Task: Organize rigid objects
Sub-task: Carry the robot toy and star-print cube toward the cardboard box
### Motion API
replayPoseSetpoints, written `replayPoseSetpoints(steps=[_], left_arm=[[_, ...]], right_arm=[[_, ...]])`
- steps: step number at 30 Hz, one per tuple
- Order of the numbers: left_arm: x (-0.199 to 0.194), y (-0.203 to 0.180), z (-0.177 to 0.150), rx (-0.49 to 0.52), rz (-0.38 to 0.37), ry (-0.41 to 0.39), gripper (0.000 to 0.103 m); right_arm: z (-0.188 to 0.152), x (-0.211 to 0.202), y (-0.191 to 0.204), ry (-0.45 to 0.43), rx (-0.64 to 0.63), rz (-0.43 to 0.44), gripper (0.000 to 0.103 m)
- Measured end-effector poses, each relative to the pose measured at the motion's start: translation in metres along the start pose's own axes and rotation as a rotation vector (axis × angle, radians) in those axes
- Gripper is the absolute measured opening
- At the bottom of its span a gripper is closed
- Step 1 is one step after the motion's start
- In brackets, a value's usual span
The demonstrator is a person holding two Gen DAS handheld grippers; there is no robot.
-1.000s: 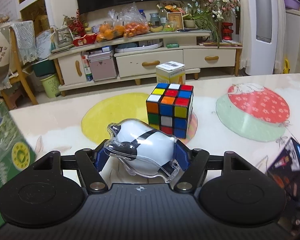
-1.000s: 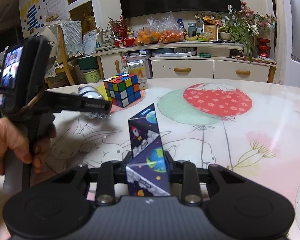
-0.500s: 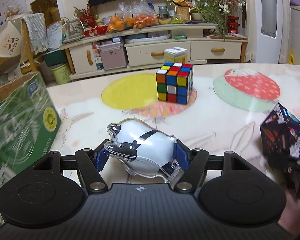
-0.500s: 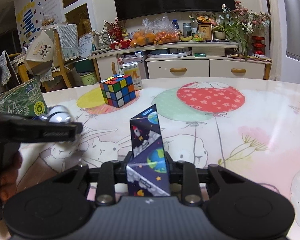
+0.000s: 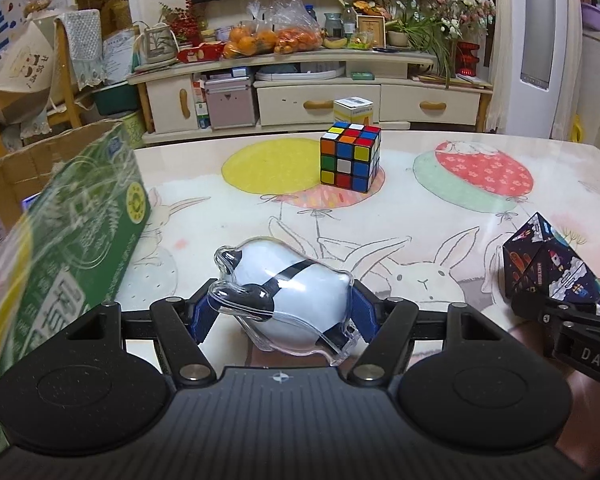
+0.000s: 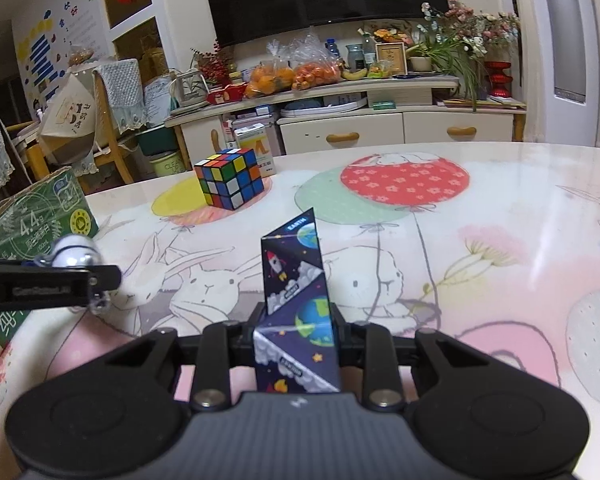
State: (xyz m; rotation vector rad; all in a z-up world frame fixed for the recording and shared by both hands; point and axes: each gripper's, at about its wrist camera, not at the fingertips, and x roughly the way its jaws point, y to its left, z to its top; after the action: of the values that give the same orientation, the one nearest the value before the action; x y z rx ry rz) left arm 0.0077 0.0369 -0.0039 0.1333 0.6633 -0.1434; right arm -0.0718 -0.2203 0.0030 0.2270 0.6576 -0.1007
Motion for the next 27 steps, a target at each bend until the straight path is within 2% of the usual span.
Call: replayPoseSetpoints(steps=[12,27], left_arm=[[-0.027,0.01,-0.01,-0.015,-0.003,-0.002,0.084],[-0.045,0.017,-0.008,-0.004,-0.006,-0.012,0.084]], right_arm=[[-0.014,-0.016,0.013,-0.003,-0.007,-0.049,0.027],[-0.022,-0.042,0.03,0.013,-0.003,-0.041,0.027]])
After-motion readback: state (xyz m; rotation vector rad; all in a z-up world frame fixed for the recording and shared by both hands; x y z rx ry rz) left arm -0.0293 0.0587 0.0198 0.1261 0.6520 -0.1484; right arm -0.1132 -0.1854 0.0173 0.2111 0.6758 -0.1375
